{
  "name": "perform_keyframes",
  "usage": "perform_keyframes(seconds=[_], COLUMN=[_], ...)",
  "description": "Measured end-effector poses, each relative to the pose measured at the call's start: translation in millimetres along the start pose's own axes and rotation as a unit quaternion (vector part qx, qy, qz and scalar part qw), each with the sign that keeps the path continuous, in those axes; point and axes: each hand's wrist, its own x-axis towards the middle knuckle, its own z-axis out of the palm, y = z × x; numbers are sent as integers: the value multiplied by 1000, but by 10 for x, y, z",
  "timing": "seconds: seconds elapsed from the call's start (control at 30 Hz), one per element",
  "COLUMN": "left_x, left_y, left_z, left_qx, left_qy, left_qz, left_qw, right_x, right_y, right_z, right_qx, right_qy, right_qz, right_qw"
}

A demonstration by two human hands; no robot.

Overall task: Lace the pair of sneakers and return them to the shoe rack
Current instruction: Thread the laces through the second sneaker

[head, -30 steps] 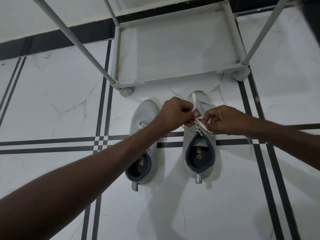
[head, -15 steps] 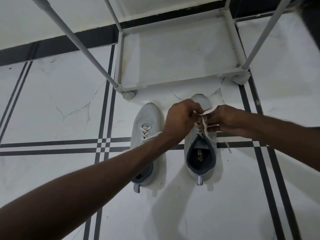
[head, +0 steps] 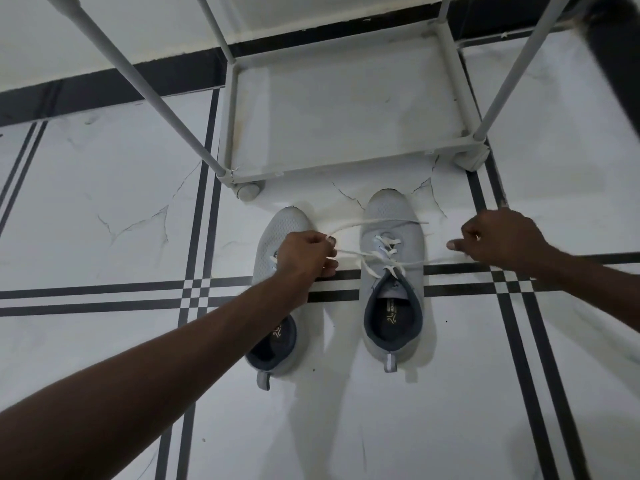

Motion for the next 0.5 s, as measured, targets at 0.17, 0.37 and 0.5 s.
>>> perform_keyframes(seconds=[0.17, 0.37, 0.5], left_x=[10, 3, 23], left_y=[-63, -75, -17], left_z=[67, 314, 308], left_qx=[326, 424, 399], left_qy=[1, -120, -109], left_qz=[273, 315, 304], left_qw=[905, 840, 858], right_x=[-119, -214, -250], right_y=[-174, -621, -668], right_z=[284, 414, 424], right_qx=[-30, 99, 175], right_qy=[42, 34, 11], right_qz=[-98, -170, -134], right_qw=[994, 980, 975])
